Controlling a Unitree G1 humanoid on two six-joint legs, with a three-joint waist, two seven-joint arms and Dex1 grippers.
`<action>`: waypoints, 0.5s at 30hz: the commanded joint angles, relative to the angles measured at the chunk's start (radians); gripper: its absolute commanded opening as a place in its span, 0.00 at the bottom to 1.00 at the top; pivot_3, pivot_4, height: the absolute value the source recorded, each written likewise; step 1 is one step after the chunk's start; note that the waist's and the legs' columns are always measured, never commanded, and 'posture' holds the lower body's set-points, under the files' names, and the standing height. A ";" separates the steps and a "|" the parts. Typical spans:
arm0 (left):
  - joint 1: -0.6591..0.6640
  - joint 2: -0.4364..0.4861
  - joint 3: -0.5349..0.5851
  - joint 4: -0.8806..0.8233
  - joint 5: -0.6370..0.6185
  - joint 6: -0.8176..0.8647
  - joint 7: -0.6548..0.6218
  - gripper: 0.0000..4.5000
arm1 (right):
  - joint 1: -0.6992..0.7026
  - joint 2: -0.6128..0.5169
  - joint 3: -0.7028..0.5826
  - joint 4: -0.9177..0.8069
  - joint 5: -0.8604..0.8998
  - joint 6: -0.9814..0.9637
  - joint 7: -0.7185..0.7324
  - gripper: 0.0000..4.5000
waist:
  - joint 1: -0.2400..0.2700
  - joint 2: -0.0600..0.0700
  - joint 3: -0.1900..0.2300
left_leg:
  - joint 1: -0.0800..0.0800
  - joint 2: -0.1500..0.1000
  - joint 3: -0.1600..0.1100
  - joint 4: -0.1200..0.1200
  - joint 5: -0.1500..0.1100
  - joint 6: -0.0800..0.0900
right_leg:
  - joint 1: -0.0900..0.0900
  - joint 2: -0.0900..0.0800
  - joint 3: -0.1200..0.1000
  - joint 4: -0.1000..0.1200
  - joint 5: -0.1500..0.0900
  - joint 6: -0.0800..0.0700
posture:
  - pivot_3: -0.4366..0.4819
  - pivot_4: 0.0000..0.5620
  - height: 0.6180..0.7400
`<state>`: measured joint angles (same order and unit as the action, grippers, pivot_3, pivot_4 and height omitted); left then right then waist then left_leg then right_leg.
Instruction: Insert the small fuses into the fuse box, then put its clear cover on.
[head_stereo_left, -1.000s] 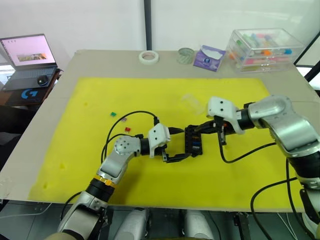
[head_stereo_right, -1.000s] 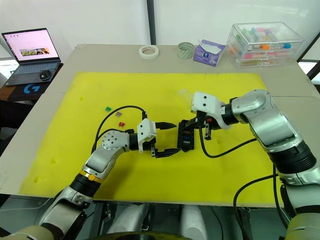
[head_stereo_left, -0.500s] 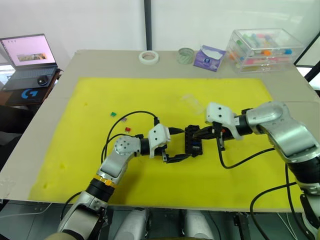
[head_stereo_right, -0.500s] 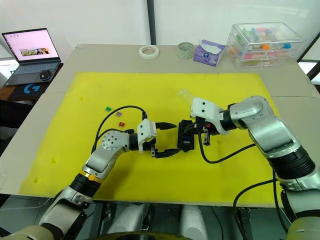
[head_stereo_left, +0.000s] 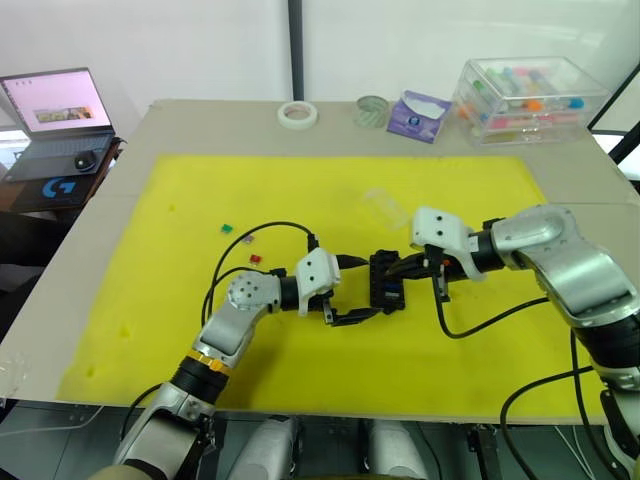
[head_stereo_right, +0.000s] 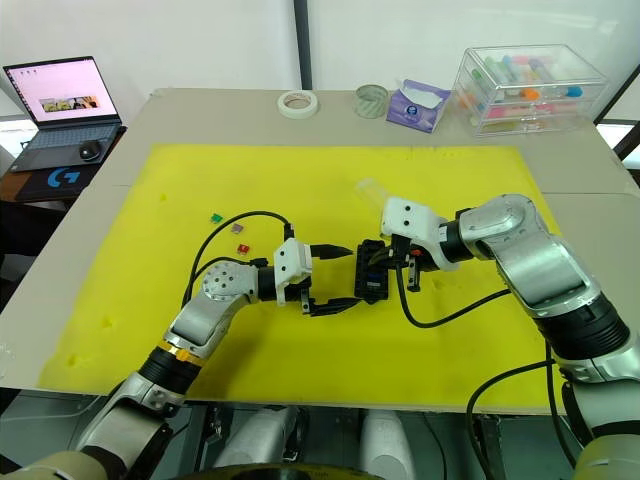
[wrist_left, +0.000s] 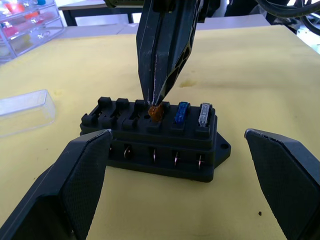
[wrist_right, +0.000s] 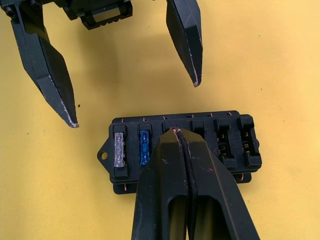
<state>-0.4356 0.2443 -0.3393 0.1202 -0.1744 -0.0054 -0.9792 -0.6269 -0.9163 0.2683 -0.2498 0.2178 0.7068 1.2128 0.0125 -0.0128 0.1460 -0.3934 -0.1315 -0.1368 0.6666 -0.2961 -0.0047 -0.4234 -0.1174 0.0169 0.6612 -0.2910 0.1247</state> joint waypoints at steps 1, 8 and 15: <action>-0.002 0.001 0.006 -0.024 0.001 -0.010 0.002 1.00 | -0.004 0.004 0.004 -0.003 -0.008 -0.025 0.001 0.00 | 0.000 0.000 0.000 | 0.000 0.000 0.000 0.000 0.000 0.000 | 0.000 0.000 0.000 0.000 0.000 0.000 | 0.48 0.27 1.00; -0.001 0.003 0.006 -0.024 0.001 -0.008 0.004 1.00 | 0.008 0.007 0.025 0.001 -0.018 -0.038 0.000 0.00 | 0.000 0.000 0.000 | 0.000 0.000 0.000 0.000 0.000 0.000 | 0.000 0.000 0.000 0.000 0.000 0.000 | 0.48 0.27 1.00; -0.002 0.007 0.009 -0.026 0.000 -0.005 0.006 1.00 | 0.011 0.010 0.041 0.021 -0.041 -0.058 -0.004 0.00 | 0.000 0.000 0.000 | 0.000 0.000 0.000 0.000 0.000 0.000 | 0.000 0.000 0.000 0.000 0.000 0.000 | 0.48 0.27 1.00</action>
<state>-0.4356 0.2504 -0.3392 0.1197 -0.1743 -0.0052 -0.9772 -0.6232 -0.9133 0.2933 -0.2342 0.1966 0.6598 1.2119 0.0122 -0.0128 0.1459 -0.3933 -0.1314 -0.1368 0.6667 -0.2961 -0.0047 -0.4233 -0.1173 0.0169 0.6612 -0.2910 0.1247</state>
